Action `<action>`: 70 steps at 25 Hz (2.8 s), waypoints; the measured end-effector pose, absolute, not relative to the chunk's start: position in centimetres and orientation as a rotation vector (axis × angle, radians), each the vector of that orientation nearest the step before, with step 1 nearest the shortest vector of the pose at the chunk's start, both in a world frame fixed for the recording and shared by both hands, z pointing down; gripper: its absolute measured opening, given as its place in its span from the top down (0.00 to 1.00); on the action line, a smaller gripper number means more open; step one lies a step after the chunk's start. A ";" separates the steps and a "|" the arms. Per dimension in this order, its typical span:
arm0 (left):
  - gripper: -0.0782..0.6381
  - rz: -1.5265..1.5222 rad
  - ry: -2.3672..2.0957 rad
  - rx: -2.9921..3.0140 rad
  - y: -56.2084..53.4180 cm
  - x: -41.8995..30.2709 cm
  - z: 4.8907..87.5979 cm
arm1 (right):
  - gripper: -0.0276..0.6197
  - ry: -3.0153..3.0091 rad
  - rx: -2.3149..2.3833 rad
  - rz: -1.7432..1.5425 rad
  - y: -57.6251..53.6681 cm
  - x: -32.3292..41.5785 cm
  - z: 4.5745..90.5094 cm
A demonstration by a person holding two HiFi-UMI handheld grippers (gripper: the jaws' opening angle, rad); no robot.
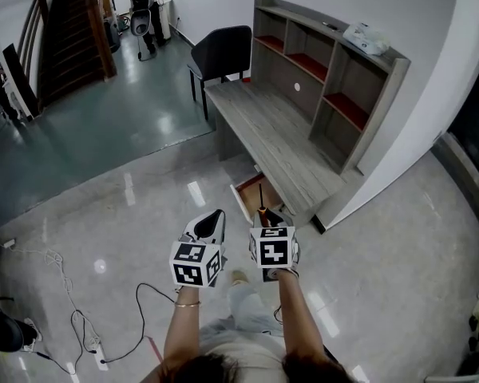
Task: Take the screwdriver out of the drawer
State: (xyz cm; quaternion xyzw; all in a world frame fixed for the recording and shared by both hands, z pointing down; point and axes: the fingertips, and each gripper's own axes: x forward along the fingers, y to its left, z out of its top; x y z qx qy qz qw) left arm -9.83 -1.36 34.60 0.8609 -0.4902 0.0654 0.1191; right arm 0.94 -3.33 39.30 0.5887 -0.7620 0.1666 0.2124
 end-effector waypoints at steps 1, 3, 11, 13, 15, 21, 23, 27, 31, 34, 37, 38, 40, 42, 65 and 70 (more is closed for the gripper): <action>0.87 0.186 -1.435 2.521 -0.9 -9.9 34.4 | 0.83 -2.120 1.636 0.455 -2.9 0.8 39.1; 0.87 0.178 -1.438 2.526 0.1 -10.0 34.1 | 0.82 -2.127 1.638 0.440 -2.1 0.5 38.7; 0.87 0.152 -1.436 2.554 2.9 -10.8 32.7 | 0.83 -2.141 1.656 0.391 0.3 -0.5 36.9; 0.87 0.143 -1.436 2.561 3.1 -10.9 32.3 | 0.82 -2.148 1.657 0.378 0.6 -0.7 36.4; 0.87 0.138 -1.435 2.568 3.2 -10.8 32.0 | 0.82 -2.157 1.657 0.367 0.6 -0.9 36.0; 0.87 0.130 -1.438 2.580 2.8 -10.1 31.2 | 0.82 -2.177 1.646 0.338 0.5 -0.8 35.1; 0.87 0.134 -1.437 2.583 2.7 -9.8 31.1 | 0.82 -2.182 1.641 0.332 0.5 -0.7 34.9; 0.87 0.132 -1.444 2.579 2.4 -8.8 30.8 | 0.82 -2.197 1.622 0.314 0.4 -0.1 34.7; 0.87 0.128 -1.461 2.570 2.4 -7.6 30.2 | 0.82 -2.214 1.596 0.289 0.5 0.8 34.1; 0.87 0.134 -1.470 2.568 2.7 -6.9 29.9 | 0.82 -2.226 1.581 0.278 0.8 1.4 33.8; 0.87 0.135 -1.482 2.565 3.1 -6.5 29.4 | 0.82 -2.241 1.568 0.258 1.2 1.8 33.3; 0.87 0.135 -1.487 2.563 3.3 -6.4 29.2 | 0.82 -2.247 1.563 0.248 1.3 1.9 33.1; 0.87 0.140 -1.498 2.560 3.6 -6.2 28.9 | 0.82 -2.260 1.555 0.231 1.6 2.1 32.6; 0.87 0.146 -1.506 2.557 3.8 -5.8 28.8 | 0.82 -2.273 1.550 0.219 1.9 2.5 32.1; 0.87 0.157 -1.540 2.560 7.5 -0.8 26.8 | 0.82 -2.381 1.581 0.089 6.1 8.2 27.6; 0.87 0.162 -1.551 2.568 8.1 0.2 26.4 | 0.82 -2.412 1.583 0.046 6.7 8.9 26.9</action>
